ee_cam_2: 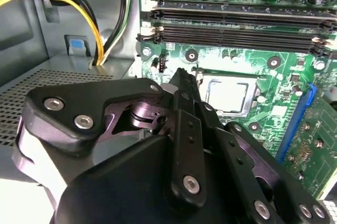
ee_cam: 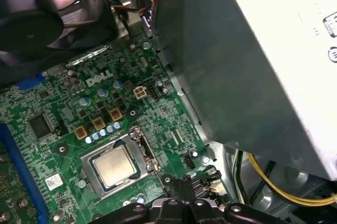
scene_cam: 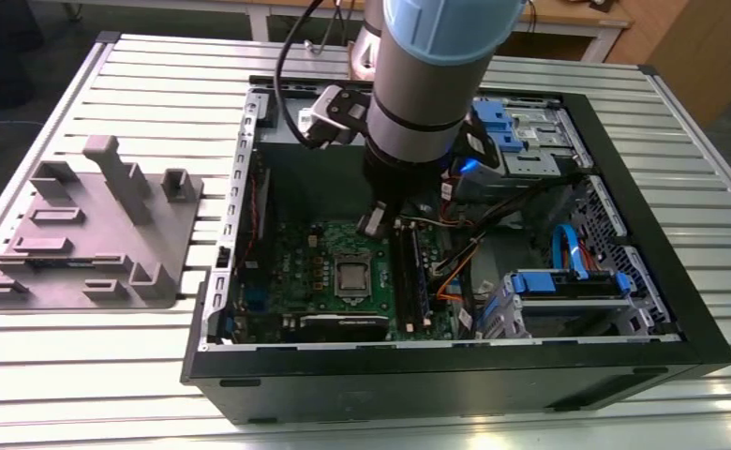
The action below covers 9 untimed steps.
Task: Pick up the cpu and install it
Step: 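Install the first cpu locking lever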
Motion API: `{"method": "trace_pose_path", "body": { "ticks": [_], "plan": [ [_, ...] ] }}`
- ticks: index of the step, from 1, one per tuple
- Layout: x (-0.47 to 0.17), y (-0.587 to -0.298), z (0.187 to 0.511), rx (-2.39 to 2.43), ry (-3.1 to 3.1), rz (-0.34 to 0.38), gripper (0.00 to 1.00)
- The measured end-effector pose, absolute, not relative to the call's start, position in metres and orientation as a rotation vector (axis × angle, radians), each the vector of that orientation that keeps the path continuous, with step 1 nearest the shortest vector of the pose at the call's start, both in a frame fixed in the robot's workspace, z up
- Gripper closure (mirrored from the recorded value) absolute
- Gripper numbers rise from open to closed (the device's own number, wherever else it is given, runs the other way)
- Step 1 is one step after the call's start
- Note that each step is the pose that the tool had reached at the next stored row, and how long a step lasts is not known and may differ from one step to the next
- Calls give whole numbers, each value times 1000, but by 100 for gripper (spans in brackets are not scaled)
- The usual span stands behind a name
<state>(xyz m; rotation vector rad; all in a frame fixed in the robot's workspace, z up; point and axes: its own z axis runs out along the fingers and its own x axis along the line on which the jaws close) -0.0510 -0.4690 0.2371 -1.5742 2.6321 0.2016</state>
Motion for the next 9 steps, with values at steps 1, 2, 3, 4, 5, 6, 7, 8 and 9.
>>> {"method": "trace_pose_path", "body": {
  "ticks": [1, 2, 3, 4, 5, 6, 7, 8, 9],
  "plan": [
    [-51, -471, 237, -1576, 2631, 202, 90],
    [-51, -472, 237, -1577, 2631, 202, 90],
    [-51, -474, 237, -1579, 2629, 202, 90],
    [-51, -474, 237, -1583, 2627, 202, 90],
    [-51, -475, 237, -1590, 2624, 202, 90],
    [-51, -475, 237, -1600, 2618, 203, 90],
    [-51, -475, 237, -1614, 2610, 203, 90],
    [-51, -475, 237, -1626, 2603, 204, 90],
    [-51, -476, 237, -1637, 2597, 204, 90]
  ]
}}
